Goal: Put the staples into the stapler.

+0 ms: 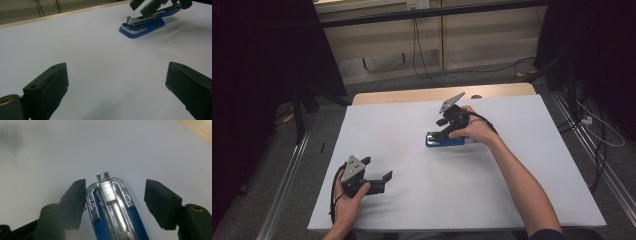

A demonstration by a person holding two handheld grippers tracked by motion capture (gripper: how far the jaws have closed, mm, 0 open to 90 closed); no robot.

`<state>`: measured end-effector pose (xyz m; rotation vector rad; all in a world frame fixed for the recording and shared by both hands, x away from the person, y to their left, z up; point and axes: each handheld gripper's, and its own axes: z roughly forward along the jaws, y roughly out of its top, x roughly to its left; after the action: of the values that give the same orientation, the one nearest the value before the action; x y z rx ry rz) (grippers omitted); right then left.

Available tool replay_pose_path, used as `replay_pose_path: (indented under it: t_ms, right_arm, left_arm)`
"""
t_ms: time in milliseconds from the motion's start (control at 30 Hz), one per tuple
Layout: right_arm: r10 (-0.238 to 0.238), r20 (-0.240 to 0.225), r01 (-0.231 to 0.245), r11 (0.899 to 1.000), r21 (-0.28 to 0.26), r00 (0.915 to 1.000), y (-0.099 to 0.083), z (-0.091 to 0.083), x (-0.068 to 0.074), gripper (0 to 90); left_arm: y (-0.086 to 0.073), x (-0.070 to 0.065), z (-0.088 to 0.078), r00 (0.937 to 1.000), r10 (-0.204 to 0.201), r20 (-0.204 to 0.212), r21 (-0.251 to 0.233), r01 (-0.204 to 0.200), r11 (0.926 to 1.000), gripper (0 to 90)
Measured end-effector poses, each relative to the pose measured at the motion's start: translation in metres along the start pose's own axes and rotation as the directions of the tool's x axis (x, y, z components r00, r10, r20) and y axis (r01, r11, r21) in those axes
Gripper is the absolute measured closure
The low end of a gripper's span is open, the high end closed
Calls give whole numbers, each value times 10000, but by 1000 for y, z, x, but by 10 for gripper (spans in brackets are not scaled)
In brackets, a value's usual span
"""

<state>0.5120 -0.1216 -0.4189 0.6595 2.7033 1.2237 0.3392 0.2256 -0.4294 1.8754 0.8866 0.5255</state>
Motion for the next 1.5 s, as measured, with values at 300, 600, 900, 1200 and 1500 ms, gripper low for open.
replay_pose_path:
  t_ms: [300, 600, 900, 1200, 1500]
  right_arm:
    - [731, 272, -719, 9965, -435, 9970, -7, -5, 3, 176]
    - [1542, 968, -1446, 9845, -992, 9833, -17, -16, 3, 96]
    - [2153, 1709, -1848, 9665, -1780, 9615, -31, -28, 4, 96]
    - [2531, 2116, -2104, 9559, -2048, 9440, -41, -37, 8, 68]
    - [3110, 2818, -2497, 9399, -2331, 9077, -56, -51, 12, 55]
  left_arm:
    - [0, 0, 0, 10000, -80, -25, 7, 80, 10000, 48]
    - [0, 2, -2, 10000, -44, -79, 8, 44, 10000, 48]
    - [0, 2, -1, 9999, -41, -105, 8, 42, 10000, 48]
    - [1, 3, -1, 9999, -127, -82, -119, 126, 9998, 48]
    - [1, 3, -1, 9998, -158, -158, -79, 156, 9998, 48]
